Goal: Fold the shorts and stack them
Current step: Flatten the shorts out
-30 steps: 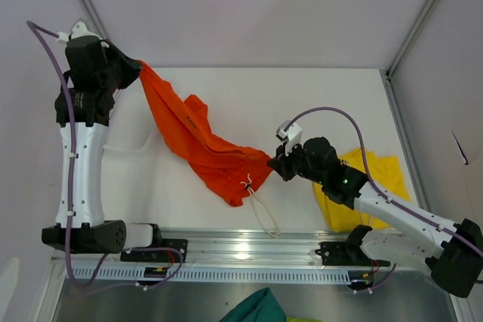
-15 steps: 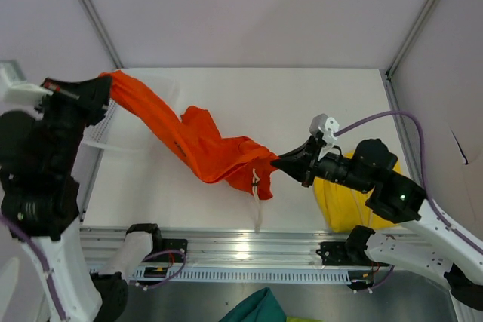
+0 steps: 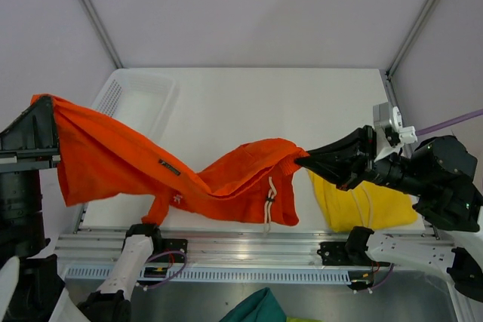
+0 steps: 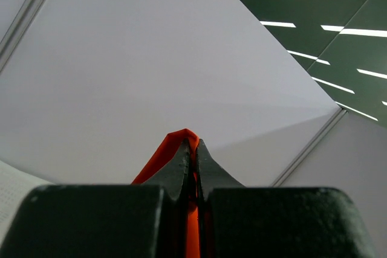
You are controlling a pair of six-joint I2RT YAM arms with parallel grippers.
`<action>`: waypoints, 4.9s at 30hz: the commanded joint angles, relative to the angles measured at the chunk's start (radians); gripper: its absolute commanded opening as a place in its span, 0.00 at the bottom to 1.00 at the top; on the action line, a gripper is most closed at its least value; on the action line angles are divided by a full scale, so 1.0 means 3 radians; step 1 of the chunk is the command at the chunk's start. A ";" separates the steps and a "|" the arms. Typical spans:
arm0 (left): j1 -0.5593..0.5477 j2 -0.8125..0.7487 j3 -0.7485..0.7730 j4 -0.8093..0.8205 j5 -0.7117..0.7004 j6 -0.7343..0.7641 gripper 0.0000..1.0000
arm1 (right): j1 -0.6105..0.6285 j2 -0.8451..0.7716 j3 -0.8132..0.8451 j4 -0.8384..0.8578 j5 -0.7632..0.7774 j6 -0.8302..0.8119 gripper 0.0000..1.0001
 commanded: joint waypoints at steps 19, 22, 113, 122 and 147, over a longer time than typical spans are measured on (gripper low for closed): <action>0.0036 0.0071 -0.0636 0.0691 0.0271 -0.0100 0.00 | -0.0007 0.0256 0.0431 -0.0291 0.0389 0.0326 0.00; 0.0031 0.0127 -0.1218 0.0845 0.0328 -0.0197 0.00 | -0.0389 0.0405 0.0334 -0.0296 0.0324 0.0443 0.00; -0.0521 0.3799 -0.1624 0.3101 -0.0153 -0.0270 0.99 | -0.3735 0.4093 0.0160 0.1822 -0.0731 0.1743 0.99; -0.0864 0.2567 -0.2323 0.2232 -0.0060 0.0227 0.99 | -0.3613 0.3667 -0.0117 0.1254 -0.0745 0.1323 0.82; -0.2975 0.1829 -0.3174 0.1551 -0.0679 0.0513 0.98 | -0.3572 0.4848 0.0717 0.1264 -0.1052 0.1655 0.56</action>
